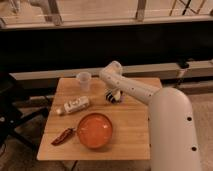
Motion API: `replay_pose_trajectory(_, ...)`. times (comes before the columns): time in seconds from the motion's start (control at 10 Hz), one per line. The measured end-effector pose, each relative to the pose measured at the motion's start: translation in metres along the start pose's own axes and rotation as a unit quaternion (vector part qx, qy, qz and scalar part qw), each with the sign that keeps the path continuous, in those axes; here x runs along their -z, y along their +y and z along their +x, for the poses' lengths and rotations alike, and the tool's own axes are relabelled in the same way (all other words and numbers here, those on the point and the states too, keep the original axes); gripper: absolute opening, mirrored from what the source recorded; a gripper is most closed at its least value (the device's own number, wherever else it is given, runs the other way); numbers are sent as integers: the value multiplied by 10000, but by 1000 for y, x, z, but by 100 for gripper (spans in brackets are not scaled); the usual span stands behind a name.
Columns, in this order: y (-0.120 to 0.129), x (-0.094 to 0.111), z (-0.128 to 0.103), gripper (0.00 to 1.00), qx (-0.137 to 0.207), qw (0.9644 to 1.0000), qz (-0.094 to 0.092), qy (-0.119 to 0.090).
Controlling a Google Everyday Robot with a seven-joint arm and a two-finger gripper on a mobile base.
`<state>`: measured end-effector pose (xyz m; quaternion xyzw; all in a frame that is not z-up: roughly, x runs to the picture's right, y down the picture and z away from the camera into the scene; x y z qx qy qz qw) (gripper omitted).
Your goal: Place the eraser on the white sponge
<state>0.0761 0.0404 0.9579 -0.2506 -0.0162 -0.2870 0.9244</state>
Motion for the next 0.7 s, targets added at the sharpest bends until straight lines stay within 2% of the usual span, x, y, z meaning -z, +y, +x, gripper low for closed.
replay_pose_trajectory(0.4,0,13,-1,80,40,10000,17,34)
replay_pose_trajectory(0.7,5,34,2,80,19,10000,1,36)
